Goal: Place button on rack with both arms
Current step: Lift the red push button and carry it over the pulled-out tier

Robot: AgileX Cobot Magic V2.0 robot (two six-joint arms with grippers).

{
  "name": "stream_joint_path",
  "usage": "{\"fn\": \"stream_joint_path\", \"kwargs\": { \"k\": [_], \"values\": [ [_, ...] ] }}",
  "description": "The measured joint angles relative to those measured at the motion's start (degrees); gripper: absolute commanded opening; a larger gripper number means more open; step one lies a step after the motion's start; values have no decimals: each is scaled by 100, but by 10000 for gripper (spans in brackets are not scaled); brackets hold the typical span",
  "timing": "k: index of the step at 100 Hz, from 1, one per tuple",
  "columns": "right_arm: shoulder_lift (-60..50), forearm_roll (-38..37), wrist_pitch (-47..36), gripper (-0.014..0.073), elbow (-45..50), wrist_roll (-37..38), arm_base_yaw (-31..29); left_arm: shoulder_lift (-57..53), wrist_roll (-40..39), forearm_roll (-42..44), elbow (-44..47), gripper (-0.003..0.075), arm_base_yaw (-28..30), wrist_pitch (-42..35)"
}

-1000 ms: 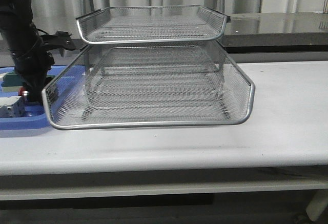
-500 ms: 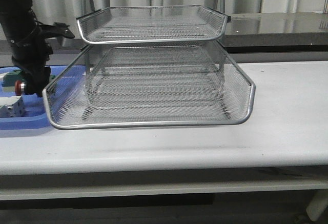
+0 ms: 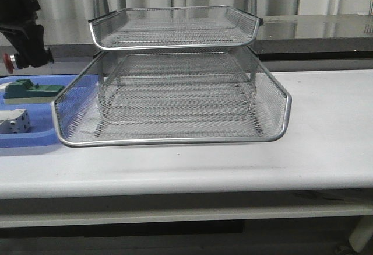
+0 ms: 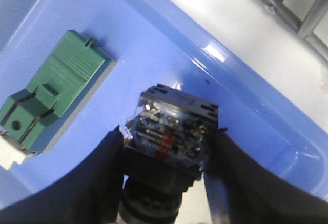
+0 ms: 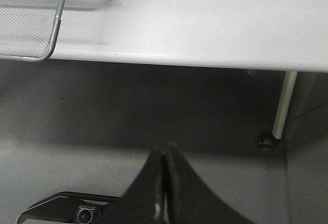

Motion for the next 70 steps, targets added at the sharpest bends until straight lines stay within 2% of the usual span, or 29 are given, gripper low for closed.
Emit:
{"fn": "stream_joint_path", "kwargs": {
  "k": [27,51,70],
  "values": [
    [0,0,0,-67,0,-12,0,-802,-275,-183,236,18,25,33],
    [0,0,0,-67,0,-12,0,-1786,-605,-491,1238,18,-25,45],
    [0,0,0,-67,0,2,0,-2647,-655,-1087,2093,18,-25,45]
  ]
}}
